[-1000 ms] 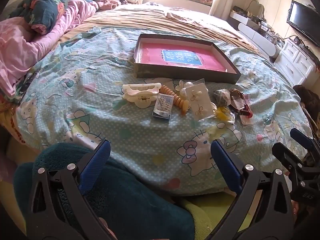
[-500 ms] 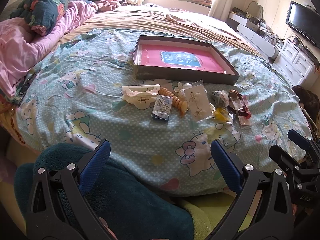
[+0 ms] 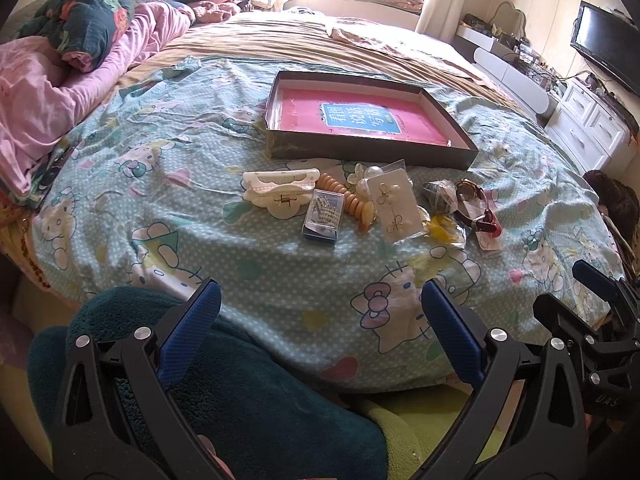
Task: Organize jewelry
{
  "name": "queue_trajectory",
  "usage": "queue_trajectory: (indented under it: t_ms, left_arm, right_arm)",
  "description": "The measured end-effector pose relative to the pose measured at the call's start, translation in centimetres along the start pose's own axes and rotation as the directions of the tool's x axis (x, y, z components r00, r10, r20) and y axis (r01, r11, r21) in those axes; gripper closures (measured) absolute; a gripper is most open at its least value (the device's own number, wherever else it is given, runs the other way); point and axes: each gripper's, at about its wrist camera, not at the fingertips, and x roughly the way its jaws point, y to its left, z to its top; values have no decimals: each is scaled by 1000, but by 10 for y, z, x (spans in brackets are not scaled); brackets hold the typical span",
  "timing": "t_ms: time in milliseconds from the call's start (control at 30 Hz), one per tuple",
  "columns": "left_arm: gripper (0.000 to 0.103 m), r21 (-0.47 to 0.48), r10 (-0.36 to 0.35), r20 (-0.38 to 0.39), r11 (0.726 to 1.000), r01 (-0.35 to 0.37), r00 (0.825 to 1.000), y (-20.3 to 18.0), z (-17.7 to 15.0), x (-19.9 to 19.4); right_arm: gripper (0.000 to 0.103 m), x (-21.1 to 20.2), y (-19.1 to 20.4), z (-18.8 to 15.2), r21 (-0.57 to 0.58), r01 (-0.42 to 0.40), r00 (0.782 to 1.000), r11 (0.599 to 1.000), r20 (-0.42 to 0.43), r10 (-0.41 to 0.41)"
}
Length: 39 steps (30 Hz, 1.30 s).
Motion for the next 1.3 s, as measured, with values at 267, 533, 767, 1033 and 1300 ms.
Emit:
queue_trajectory:
  t_ms: [267,533,767,1033,1300]
  left_arm:
    - [9,-2,-1,0,1000,1,1000,0,0,0]
    - [9,-1,1,1,1000,-1,1000,0,0,0]
    - [9,-4,4,-2,1000,-4,1000,-2,0,0]
    - [9,-13,13,-8,1000,-13,1000,1,1,5]
    - [9,-41,34,-11,999,-34,999,13,12,13]
  right_arm:
    - [4,0,3,-2,0,-1,1000,1000,0,1]
    - [4,1,4,-2,0,-3,1000,1000,-2,3]
    - [4,2,5,-3,-1,-5,1000,1000,-2,5]
    - [4,10,10,8,-33,-5,1000,999,-1,5]
    - [4,21,11,20,-57,-9,1000,998,-11,9]
